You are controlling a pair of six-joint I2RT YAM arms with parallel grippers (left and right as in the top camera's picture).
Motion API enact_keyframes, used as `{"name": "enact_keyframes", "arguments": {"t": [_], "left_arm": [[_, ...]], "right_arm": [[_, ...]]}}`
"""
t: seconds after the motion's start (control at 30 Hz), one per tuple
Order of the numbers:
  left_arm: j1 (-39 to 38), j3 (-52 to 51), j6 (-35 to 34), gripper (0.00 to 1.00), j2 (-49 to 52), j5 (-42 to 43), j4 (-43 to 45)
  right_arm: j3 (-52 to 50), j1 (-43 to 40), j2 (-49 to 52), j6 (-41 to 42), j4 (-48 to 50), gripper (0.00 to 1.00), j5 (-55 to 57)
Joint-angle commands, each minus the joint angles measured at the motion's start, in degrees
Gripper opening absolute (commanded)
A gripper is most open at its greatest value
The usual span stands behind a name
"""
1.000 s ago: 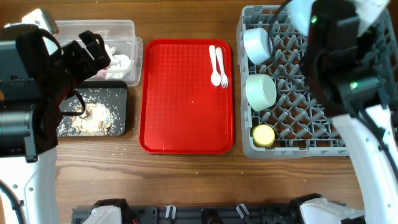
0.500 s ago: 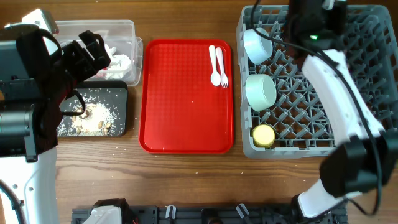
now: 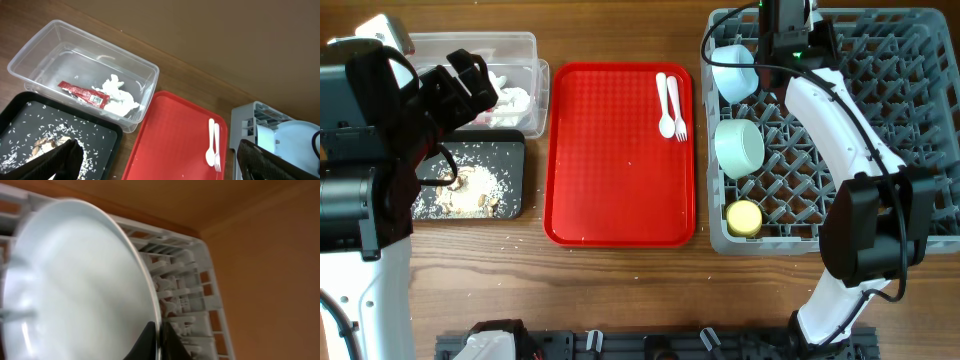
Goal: Sort waste into correct bins and load items into the dishwasher rack
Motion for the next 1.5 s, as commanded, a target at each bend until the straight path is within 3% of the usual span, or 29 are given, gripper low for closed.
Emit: {"name": "enact_keyframes", "arguments": {"t": [0.0, 0.1, 0.33, 0.43, 0.57, 0.73, 0.83, 1.13, 1.27, 1.47], "left_arm": [[0.3, 0.8, 0.7, 1.0, 0.1, -0.8, 0.1], [0.3, 0.8, 0.7, 1.0, 0.1, -0.8, 0.1], [0.3, 0.8, 0.7, 1.0, 0.1, -0.8, 0.1], [0.3, 0.8, 0.7, 1.0, 0.1, -0.8, 0.1], [0.3, 0.8, 0.7, 1.0, 0.1, -0.8, 0.1], [0.3, 0.8, 0.7, 1.0, 0.1, -0.8, 0.1], [0.3, 0.8, 0.7, 1.0, 0.1, -0.8, 0.1], [0.3, 0.8, 0.7, 1.0, 0.1, -0.8, 0.1], [0.3, 0.8, 0.7, 1.0, 0.1, -0.8, 0.1], [0.3, 0.8, 0.7, 1.0, 0.1, -0.8, 0.1]], "right_arm": [[-0.1, 0.2, 0.7, 1.9, -1.6, 0.36, -5.8], [0.0, 0.2, 0.1, 4.7, -3.3, 0.69, -5.9], [1.3, 0.2, -4.8, 7.2, -11.0, 0.85, -14.6], [1.7, 0.2, -8.6, 8.5, -14.1, 0.98, -19.1], [1.7, 0.2, -15.2, 13.7, -16.4, 1.0, -30.5], [1.7, 0.2, -19.8, 17.4, -18.8, 1.0, -57.9], [1.7, 0.4, -19.0, 17.4, -16.2, 1.0, -68.4], [5.4, 11.7, -12.9, 19.0, -14.6, 1.0, -59.1], [12.7, 17.0, -7.8, 20.4, -20.8, 1.0, -53.2], [24.3, 18.3, 3.6, 22.4, -32.5, 1.0, -57.7]]}}
